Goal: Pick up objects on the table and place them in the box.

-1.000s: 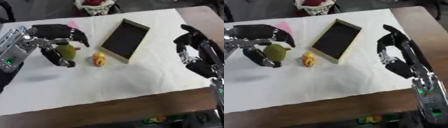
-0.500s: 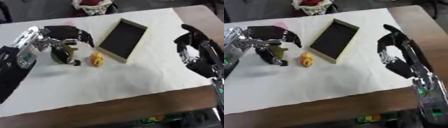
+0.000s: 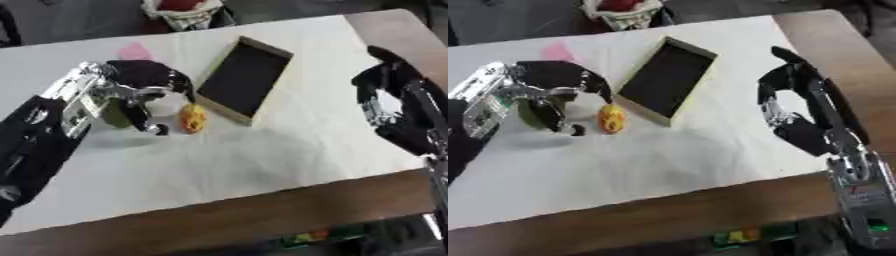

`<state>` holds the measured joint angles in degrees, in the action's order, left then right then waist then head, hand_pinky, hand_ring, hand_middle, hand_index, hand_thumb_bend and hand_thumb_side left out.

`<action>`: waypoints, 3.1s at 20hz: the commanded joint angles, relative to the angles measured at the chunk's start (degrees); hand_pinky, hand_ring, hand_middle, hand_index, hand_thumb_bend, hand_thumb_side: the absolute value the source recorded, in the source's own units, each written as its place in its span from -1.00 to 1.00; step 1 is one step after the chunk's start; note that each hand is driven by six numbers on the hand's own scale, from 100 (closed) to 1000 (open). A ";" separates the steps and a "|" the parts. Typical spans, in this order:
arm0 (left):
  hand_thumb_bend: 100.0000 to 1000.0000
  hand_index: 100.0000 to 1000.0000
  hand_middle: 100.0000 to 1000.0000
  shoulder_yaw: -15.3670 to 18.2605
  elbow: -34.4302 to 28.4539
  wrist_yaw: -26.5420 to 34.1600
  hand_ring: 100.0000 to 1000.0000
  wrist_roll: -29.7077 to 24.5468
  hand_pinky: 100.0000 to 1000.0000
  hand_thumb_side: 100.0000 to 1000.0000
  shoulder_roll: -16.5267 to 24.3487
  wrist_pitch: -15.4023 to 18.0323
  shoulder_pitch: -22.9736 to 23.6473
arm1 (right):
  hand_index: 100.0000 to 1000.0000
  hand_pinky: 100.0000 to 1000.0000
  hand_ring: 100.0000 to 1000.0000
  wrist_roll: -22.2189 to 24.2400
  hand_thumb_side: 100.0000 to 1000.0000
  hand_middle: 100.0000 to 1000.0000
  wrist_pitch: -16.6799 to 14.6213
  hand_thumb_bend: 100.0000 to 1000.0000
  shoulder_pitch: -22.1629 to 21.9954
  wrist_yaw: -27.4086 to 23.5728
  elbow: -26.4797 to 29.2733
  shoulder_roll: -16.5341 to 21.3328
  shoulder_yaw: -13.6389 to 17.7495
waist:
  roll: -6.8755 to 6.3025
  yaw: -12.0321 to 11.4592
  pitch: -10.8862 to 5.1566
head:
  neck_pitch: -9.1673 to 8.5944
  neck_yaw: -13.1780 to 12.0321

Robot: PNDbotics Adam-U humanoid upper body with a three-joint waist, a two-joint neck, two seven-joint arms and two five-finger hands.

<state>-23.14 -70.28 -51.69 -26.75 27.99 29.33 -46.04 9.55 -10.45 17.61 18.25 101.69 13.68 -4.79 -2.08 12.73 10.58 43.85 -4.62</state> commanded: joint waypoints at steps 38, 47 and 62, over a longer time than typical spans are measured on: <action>-0.66 -0.29 0.26 4.30 5.68 0.08 0.31 13.10 0.45 -0.99 -4.42 -3.18 -9.55 | 0.90 0.38 0.36 1.78 0.11 0.14 -0.77 -1.00 1.50 -1.36 1.06 0.21 -1.58 | 0.30 5.10 -0.15 | 0.27 -2.05; -0.59 -0.06 0.29 4.56 11.24 -5.31 0.32 16.66 0.45 -1.00 -8.37 -2.18 -9.45 | 0.90 0.38 0.35 2.72 0.13 0.14 -0.92 -1.00 1.38 -1.72 0.84 0.20 -2.18 | -0.03 6.48 0.15 | 0.27 -2.46; -0.36 0.60 0.35 5.14 4.33 0.95 0.35 16.35 0.45 -1.00 -2.77 -4.32 -8.67 | 0.90 0.38 0.35 2.64 0.11 0.14 -0.95 -1.00 1.24 -1.49 0.78 0.37 -1.61 | 0.01 4.63 0.03 | 0.27 -0.72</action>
<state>-18.58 -63.77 -52.30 -9.78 22.65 25.43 -53.80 12.41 -11.42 18.33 16.97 101.67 13.33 -6.94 -2.37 17.24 11.61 43.85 -5.70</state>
